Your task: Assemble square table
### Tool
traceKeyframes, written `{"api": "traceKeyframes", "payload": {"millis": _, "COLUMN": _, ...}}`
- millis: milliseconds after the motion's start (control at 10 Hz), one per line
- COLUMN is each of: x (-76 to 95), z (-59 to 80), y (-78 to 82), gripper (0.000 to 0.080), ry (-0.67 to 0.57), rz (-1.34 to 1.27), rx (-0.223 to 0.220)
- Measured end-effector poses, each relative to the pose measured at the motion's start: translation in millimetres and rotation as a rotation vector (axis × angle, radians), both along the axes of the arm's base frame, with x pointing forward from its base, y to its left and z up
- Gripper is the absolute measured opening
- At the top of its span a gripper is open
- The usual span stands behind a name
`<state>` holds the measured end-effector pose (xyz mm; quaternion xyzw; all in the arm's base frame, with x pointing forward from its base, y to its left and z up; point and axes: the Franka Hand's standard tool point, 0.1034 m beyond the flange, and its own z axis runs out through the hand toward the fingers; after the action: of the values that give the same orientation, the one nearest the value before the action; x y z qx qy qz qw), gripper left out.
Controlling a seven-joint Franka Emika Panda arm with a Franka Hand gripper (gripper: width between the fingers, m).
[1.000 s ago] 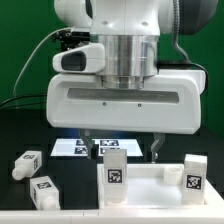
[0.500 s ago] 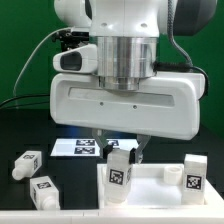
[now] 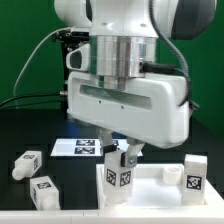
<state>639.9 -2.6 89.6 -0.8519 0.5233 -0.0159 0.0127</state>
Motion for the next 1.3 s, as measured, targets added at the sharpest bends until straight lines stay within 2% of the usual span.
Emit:
{"api": "traceKeyframes", "payload": {"millis": 300, "x": -1.3, "z": -0.4, "y": -2.4, "gripper": 0.0282, "ry": 0.001, "rz": -0.447, "rx": 0.089}}
{"api": "traceKeyframes", "payload": {"millis": 400, "x": -2.9, "z": -1.0, "y": -4.6, "gripper": 0.0282, "ry": -0.003, "rz": -0.502, "rx": 0.114}}
{"api": "traceKeyframes", "payload": {"millis": 500, "x": -2.9, "z": -1.0, "y": -3.7, "gripper": 0.0293, "ry": -0.002, "rz": -0.498, "rx": 0.112}}
{"api": "traceKeyframes", "payload": {"millis": 600, "x": -3.3, "z": -1.5, "y": -3.6, "gripper": 0.0293, "ry": -0.006, "rz": -0.376, "rx": 0.096}}
{"api": "traceKeyframes", "payload": {"millis": 700, "x": -2.9, "z": -1.9, "y": -1.5, "gripper": 0.0474, "ry": -0.015, "rz": -0.219, "rx": 0.074}}
{"api": "traceKeyframes", "payload": {"millis": 800, "x": -1.0, "z": -3.6, "y": 1.9, "gripper": 0.0474, "ry": -0.04, "rz": -0.038, "rx": 0.061}}
{"api": "traceKeyframes", "payload": {"millis": 900, "x": -2.4, "z": -3.2, "y": 6.0, "gripper": 0.0609, "ry": -0.046, "rz": 0.086, "rx": 0.057}}
{"api": "traceKeyframes", "payload": {"millis": 1000, "x": -4.3, "z": -0.6, "y": 7.6, "gripper": 0.0637, "ry": -0.048, "rz": 0.122, "rx": 0.057}}
{"api": "traceKeyframes", "payload": {"millis": 1300, "x": -4.8, "z": -2.8, "y": 5.0, "gripper": 0.0648, "ry": -0.053, "rz": 0.37, "rx": 0.037}}
